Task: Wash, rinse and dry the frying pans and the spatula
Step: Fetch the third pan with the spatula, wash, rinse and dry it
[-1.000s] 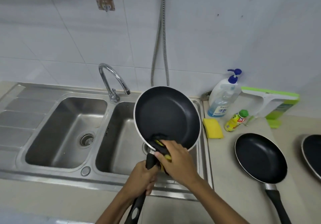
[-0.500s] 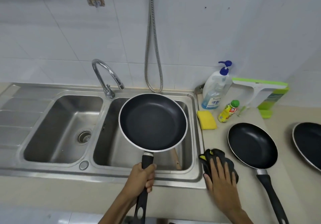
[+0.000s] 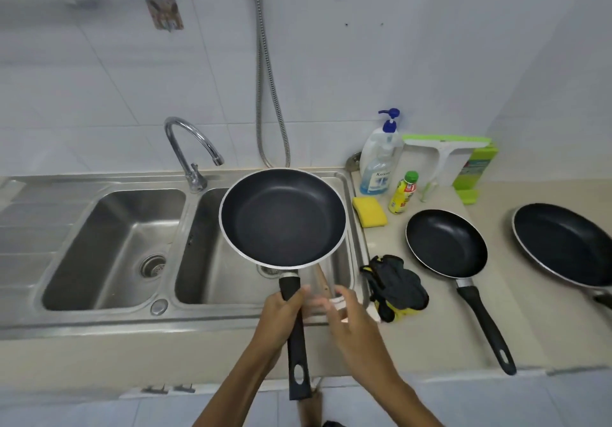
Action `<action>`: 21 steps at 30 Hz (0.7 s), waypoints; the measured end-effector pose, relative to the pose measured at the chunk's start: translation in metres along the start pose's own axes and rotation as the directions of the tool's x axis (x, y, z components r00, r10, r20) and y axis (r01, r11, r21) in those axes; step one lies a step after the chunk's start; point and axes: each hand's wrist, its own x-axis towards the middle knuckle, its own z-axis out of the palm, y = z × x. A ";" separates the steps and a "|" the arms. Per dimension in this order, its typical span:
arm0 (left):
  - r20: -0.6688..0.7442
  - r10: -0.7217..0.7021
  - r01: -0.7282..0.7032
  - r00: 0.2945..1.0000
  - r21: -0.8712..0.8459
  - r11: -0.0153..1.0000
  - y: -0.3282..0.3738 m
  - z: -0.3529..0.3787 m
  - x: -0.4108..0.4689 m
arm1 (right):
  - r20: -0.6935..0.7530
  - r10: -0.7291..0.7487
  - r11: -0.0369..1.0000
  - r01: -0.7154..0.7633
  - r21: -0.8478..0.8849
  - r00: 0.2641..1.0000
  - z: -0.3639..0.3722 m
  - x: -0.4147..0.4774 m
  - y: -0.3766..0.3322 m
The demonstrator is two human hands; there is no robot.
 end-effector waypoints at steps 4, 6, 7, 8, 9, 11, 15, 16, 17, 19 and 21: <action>-0.037 0.044 -0.042 0.998 0.042 0.998 -0.004 0.013 -0.024 | 0.178 0.166 0.863 -0.231 0.449 0.970 0.028 -0.047 -0.036; -0.017 0.059 -0.058 0.998 0.019 0.998 -0.009 0.019 -0.036 | 0.182 0.148 0.823 -0.223 0.522 0.972 0.030 -0.062 -0.044; 0.006 0.057 -0.056 0.998 -0.011 0.998 -0.012 0.020 -0.043 | 0.182 0.128 0.839 -0.204 0.504 0.975 0.031 -0.069 -0.044; 0.031 0.057 -0.057 0.998 -0.013 0.998 -0.016 0.020 -0.048 | 0.179 0.119 0.856 -0.193 0.480 0.977 0.031 -0.076 -0.042; 0.051 0.058 -0.059 0.997 0.004 0.998 -0.019 0.021 -0.054 | 0.172 0.114 0.876 -0.181 0.447 0.978 0.031 -0.082 -0.040; 0.095 0.057 -0.061 0.994 0.041 0.997 -0.029 0.024 -0.064 | 0.148 0.109 0.910 -0.158 0.382 0.983 0.029 -0.095 -0.030; 0.173 0.006 -0.010 0.985 0.019 1.000 -0.046 0.042 -0.082 | 0.066 0.115 0.942 -0.130 0.310 0.991 0.024 -0.114 -0.005; 0.196 0.001 -0.007 0.981 0.030 1.000 -0.049 0.048 -0.084 | 0.050 0.109 0.945 -0.119 0.306 0.993 0.020 -0.118 0.003; 0.221 0.001 -0.009 0.975 0.033 0.999 -0.049 0.054 -0.086 | 0.034 0.103 0.944 -0.108 0.313 0.994 0.015 -0.122 0.010; 0.271 -0.016 0.006 0.962 0.036 0.999 -0.048 0.072 -0.089 | 0.001 0.093 0.942 -0.088 0.325 0.996 -0.001 -0.127 0.023; 0.309 -0.033 0.028 0.950 0.020 0.999 -0.045 0.094 -0.089 | -0.050 0.074 0.948 -0.055 0.313 0.996 -0.018 -0.127 0.038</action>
